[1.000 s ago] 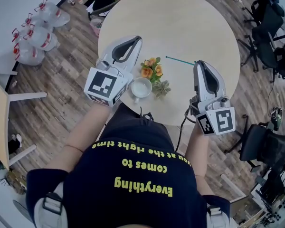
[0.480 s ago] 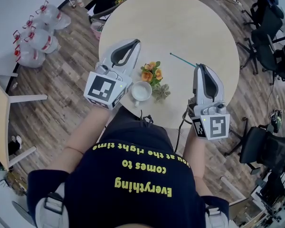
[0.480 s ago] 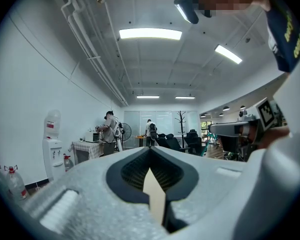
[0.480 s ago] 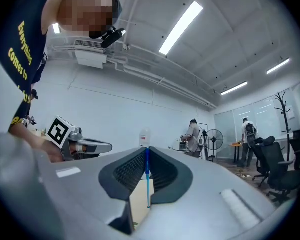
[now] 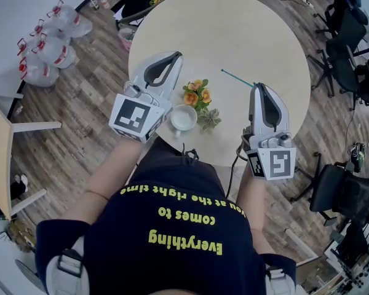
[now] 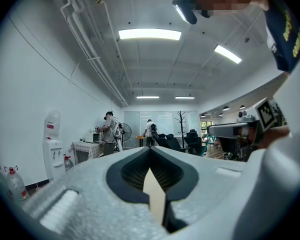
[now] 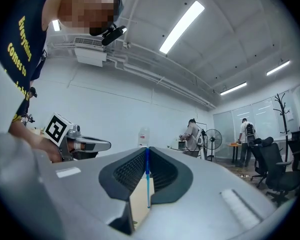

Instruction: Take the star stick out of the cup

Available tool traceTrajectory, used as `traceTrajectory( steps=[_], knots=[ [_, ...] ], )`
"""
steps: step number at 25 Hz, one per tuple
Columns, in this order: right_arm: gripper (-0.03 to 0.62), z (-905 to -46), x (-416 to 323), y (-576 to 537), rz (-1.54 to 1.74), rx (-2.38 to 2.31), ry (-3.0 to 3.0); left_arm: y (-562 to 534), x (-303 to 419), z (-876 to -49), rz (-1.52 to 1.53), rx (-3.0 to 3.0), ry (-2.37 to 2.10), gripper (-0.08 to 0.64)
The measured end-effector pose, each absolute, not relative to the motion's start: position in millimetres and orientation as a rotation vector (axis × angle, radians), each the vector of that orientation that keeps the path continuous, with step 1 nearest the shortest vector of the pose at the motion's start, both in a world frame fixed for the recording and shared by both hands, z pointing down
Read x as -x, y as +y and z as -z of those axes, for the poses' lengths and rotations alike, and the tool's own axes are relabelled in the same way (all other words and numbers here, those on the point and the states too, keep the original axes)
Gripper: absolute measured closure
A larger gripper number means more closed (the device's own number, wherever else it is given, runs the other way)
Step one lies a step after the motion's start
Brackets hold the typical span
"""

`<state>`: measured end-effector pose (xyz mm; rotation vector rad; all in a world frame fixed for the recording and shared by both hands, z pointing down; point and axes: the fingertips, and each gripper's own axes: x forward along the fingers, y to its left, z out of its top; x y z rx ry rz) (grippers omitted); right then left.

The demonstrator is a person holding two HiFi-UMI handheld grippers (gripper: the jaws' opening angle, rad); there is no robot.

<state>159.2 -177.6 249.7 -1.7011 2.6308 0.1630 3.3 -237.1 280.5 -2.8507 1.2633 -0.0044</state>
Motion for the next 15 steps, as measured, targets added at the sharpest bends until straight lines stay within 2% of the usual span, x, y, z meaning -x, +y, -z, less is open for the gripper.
traceTrajectory(
  steps=[15],
  knots=[
    [0.563,-253.7,-159.7,-174.4,-0.168,1.707,2.636,-234.5,-4.3,-285.9,0.012,2.855,1.265,0.557]
  ],
)
